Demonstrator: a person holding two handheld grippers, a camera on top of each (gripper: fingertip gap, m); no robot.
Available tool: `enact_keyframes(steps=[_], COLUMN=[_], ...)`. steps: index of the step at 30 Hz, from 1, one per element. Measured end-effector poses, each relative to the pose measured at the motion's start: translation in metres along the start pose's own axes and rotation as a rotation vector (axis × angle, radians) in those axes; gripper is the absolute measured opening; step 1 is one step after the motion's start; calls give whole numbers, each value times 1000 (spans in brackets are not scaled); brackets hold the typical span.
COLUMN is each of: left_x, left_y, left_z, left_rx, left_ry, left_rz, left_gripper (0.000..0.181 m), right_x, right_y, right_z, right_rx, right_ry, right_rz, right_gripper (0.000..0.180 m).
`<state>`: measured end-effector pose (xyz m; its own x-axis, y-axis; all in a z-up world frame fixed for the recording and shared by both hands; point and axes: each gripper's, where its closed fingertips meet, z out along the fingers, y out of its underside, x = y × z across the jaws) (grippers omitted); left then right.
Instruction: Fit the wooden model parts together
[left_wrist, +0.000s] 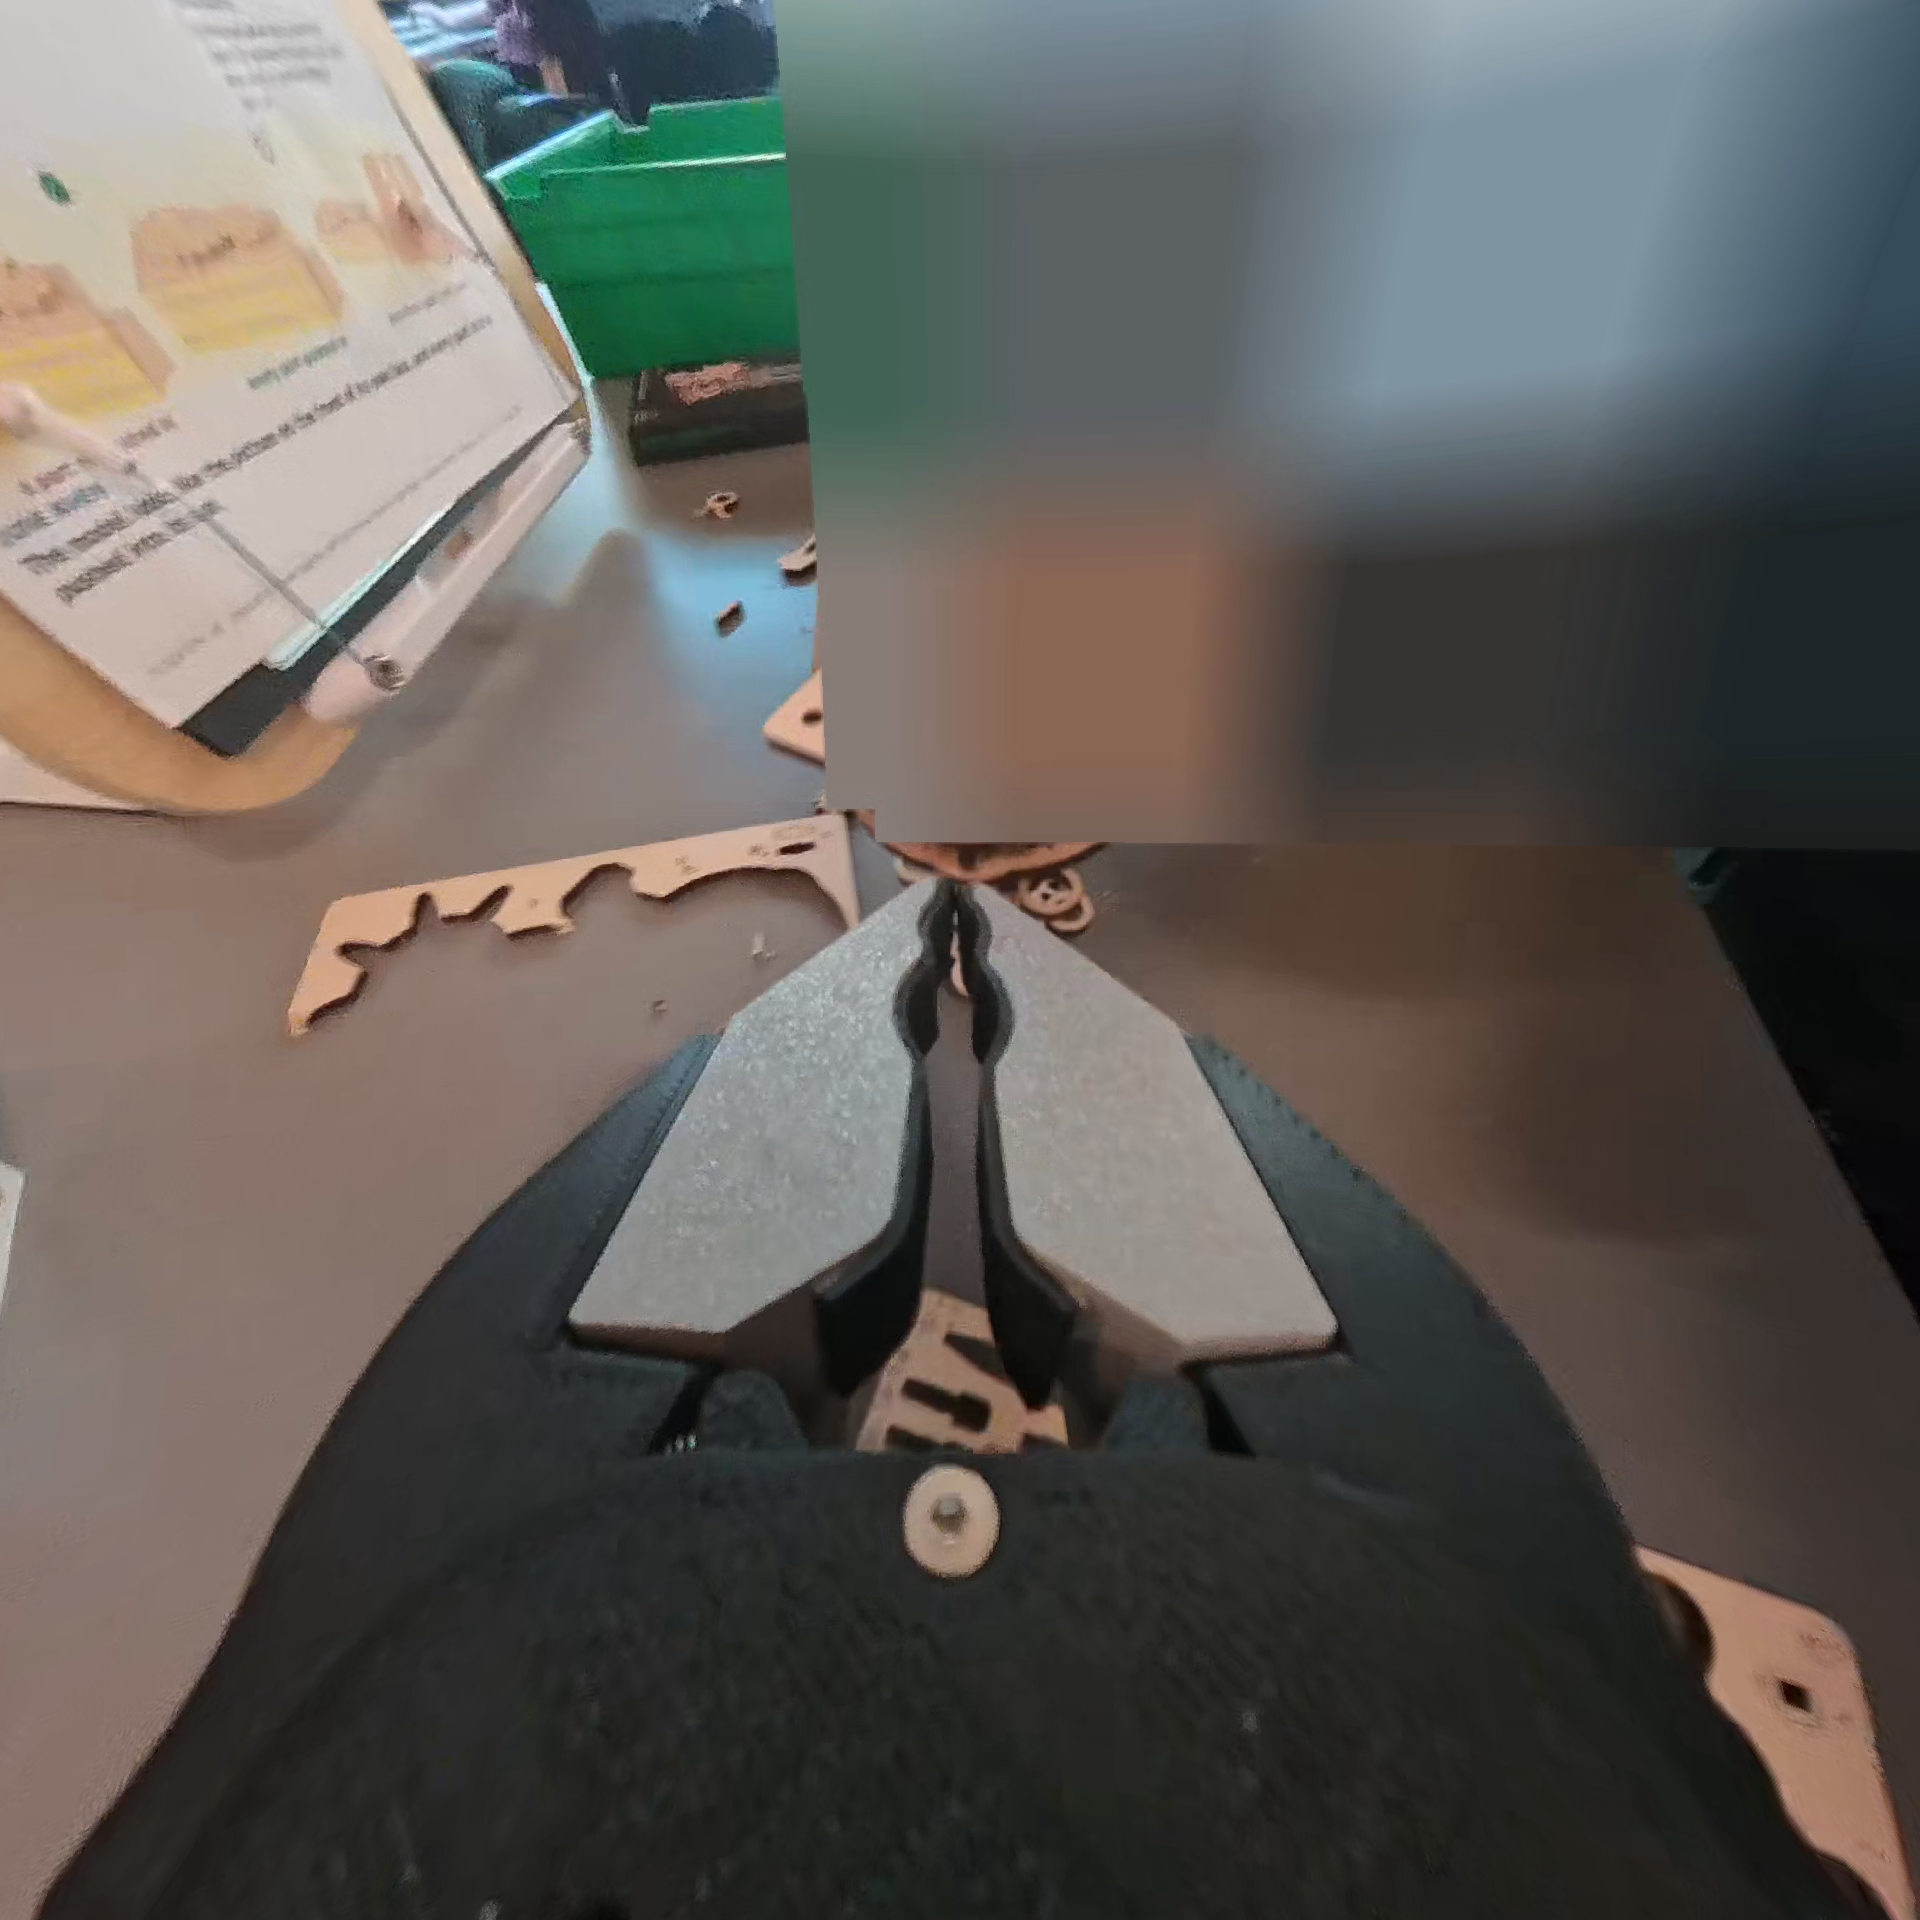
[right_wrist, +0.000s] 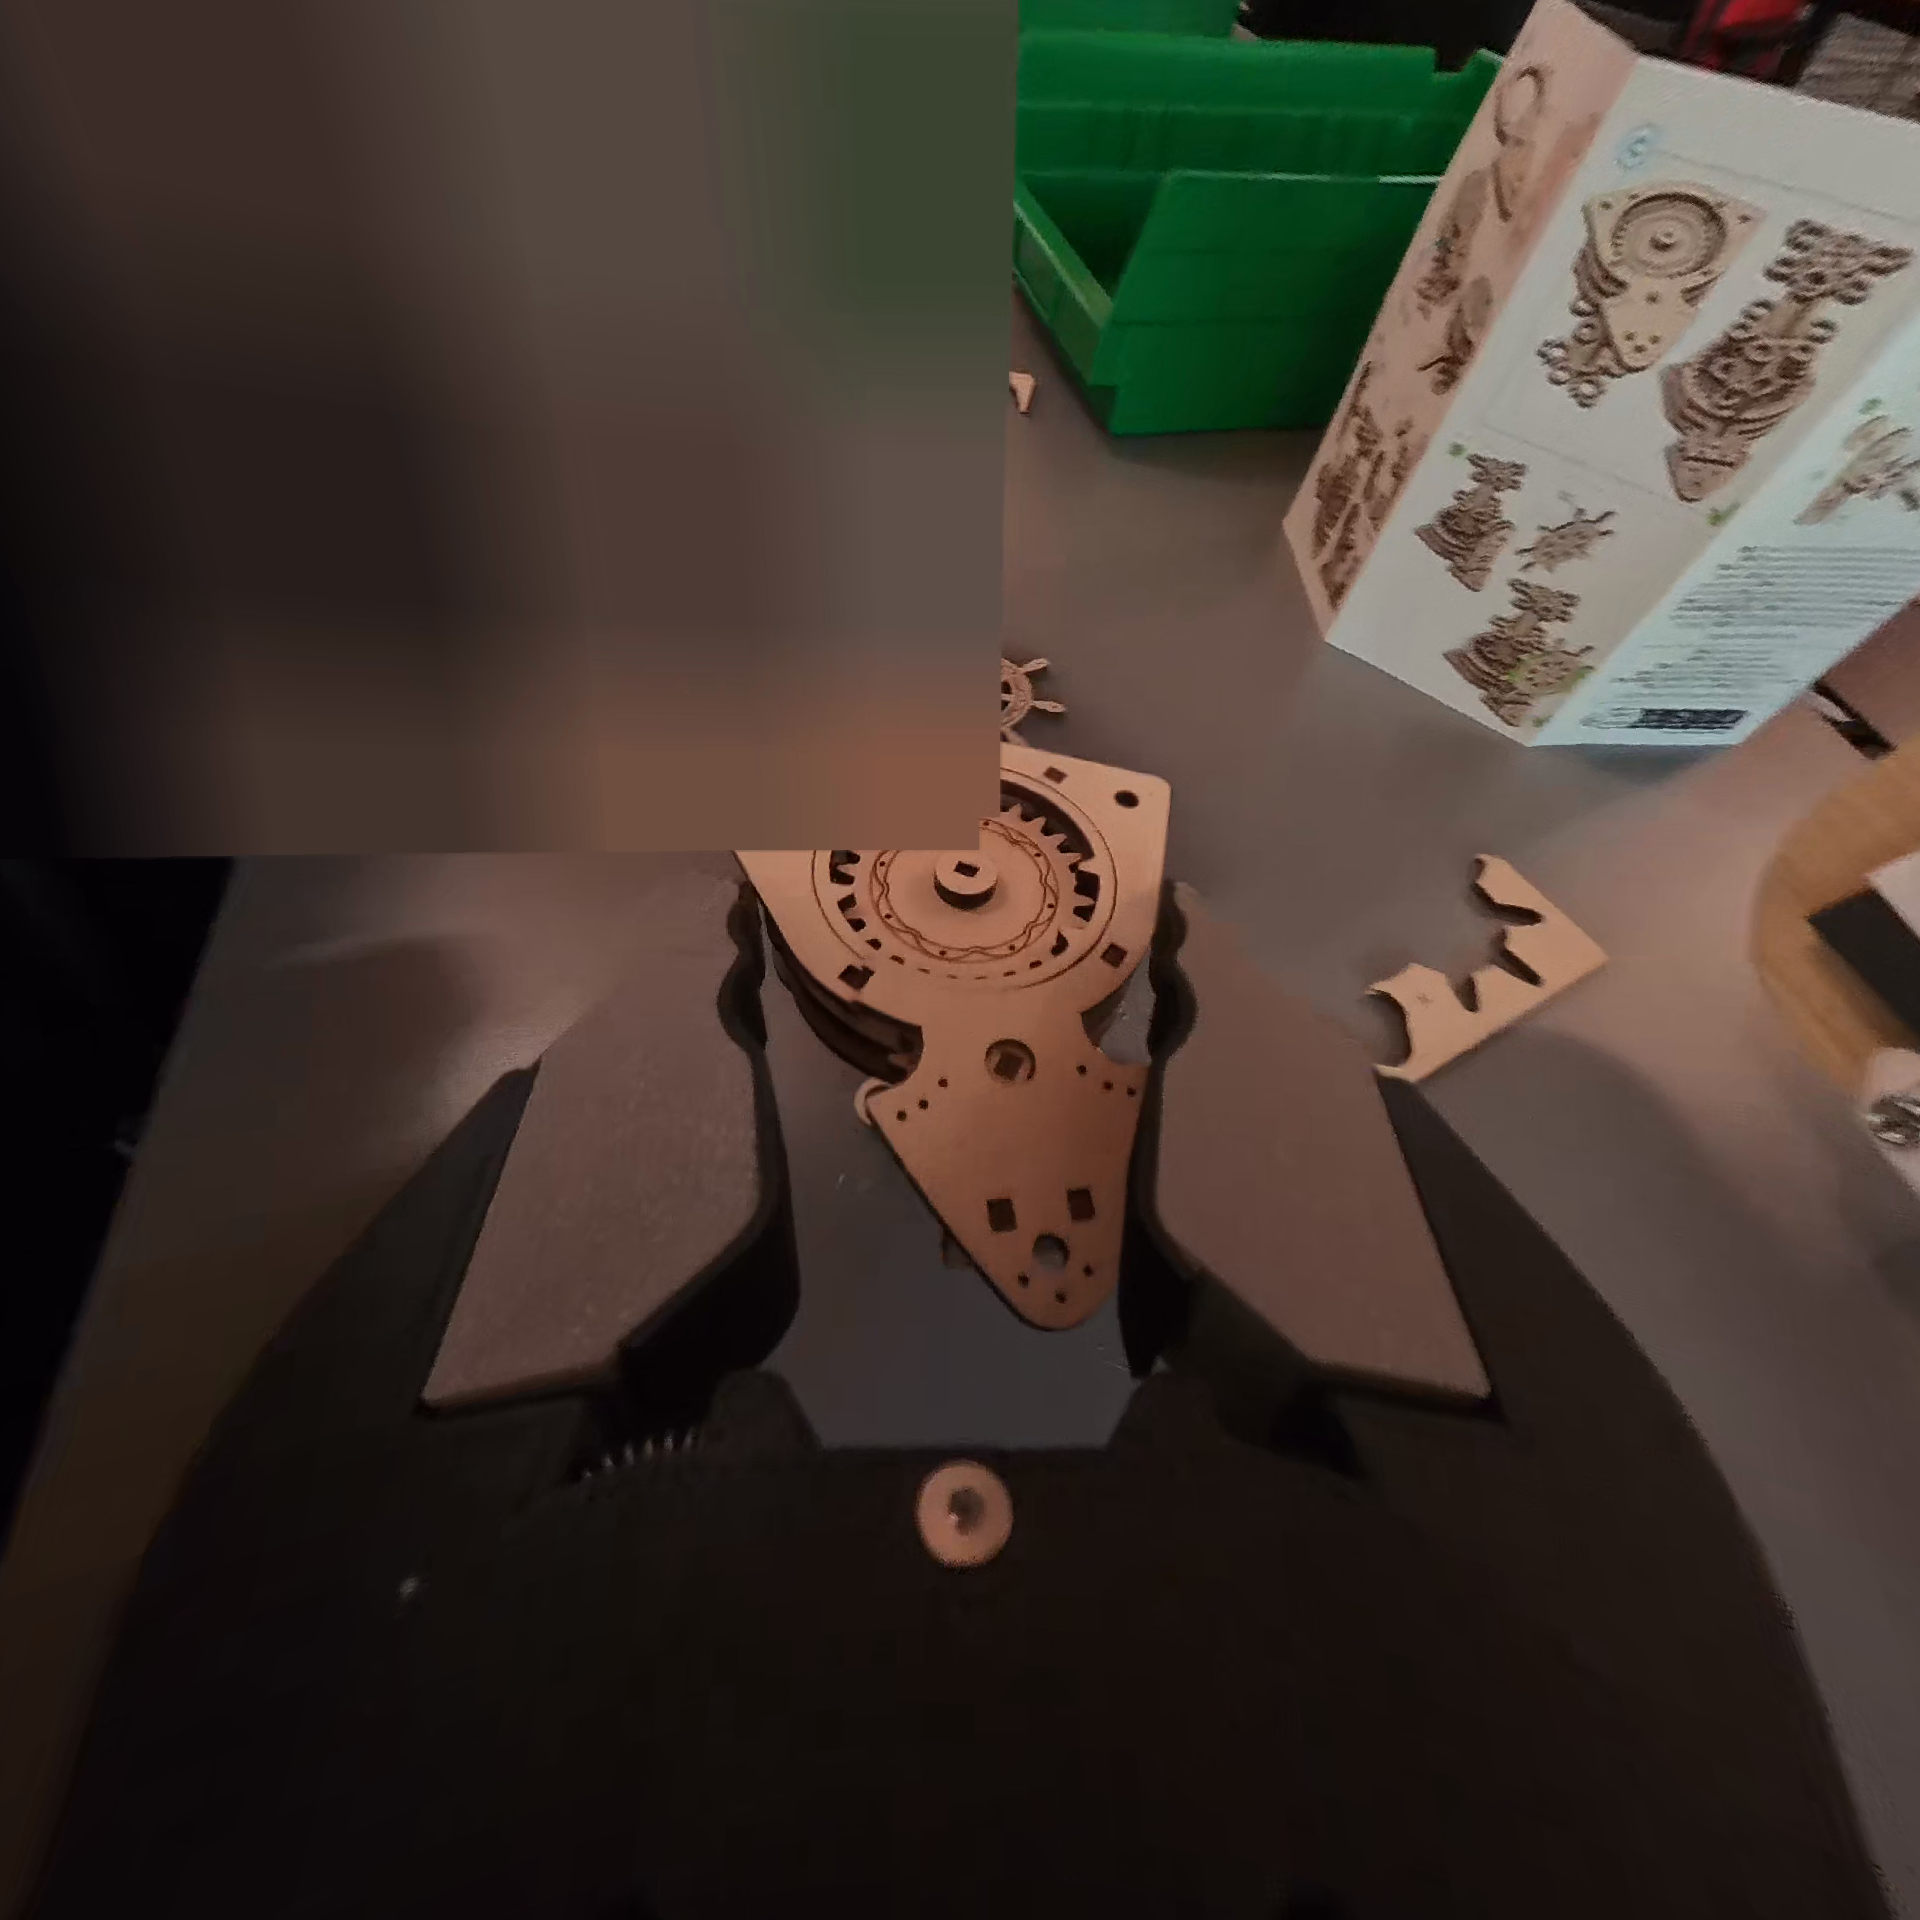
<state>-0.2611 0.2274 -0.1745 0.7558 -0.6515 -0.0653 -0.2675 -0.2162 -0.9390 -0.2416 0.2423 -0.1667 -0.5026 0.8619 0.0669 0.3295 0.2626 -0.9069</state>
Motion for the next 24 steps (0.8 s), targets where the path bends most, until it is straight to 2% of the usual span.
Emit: enact_keyframes(steps=[3, 6, 7, 9, 12, 14, 17, 22, 24], left_x=[-8, -16, -18, -22, -33, -36, -24, -2, 4], left_y=[12, 23, 23, 20, 29, 27, 3, -34, -43], left_z=[-3, 4, 6, 7, 7, 7, 6, 10, 10], left_rx=[-38, -113, -115, -97, -153, -143, -50, 91, 146], left_ry=[14, 3, -16, -56, -112, -115, -74, 38, 110], left_rz=[-7, -100, -104, -77, -40, -28, -37, -171, -267], left_gripper=[7, 57, 66, 69, 44, 55, 69, 65, 70], right_x=[3, 12, 15, 25, 33, 34, 31, 19, 16], right_y=[-6, -14, -16, -18, -16, -15, -17, -29, -29], right_z=[-6, -12, -13, -15, -19, -21, -19, -13, -11], right_rx=[56, 140, 167, 219, 258, 261, 257, 306, 305], right_ry=[-25, -53, -66, -83, -125, -128, -102, -151, -170], right_rz=[61, 186, 235, 351, 448, 425, 370, 386, 393], right_gripper=[72, 72, 72, 72, 73, 72, 72, 72, 72])
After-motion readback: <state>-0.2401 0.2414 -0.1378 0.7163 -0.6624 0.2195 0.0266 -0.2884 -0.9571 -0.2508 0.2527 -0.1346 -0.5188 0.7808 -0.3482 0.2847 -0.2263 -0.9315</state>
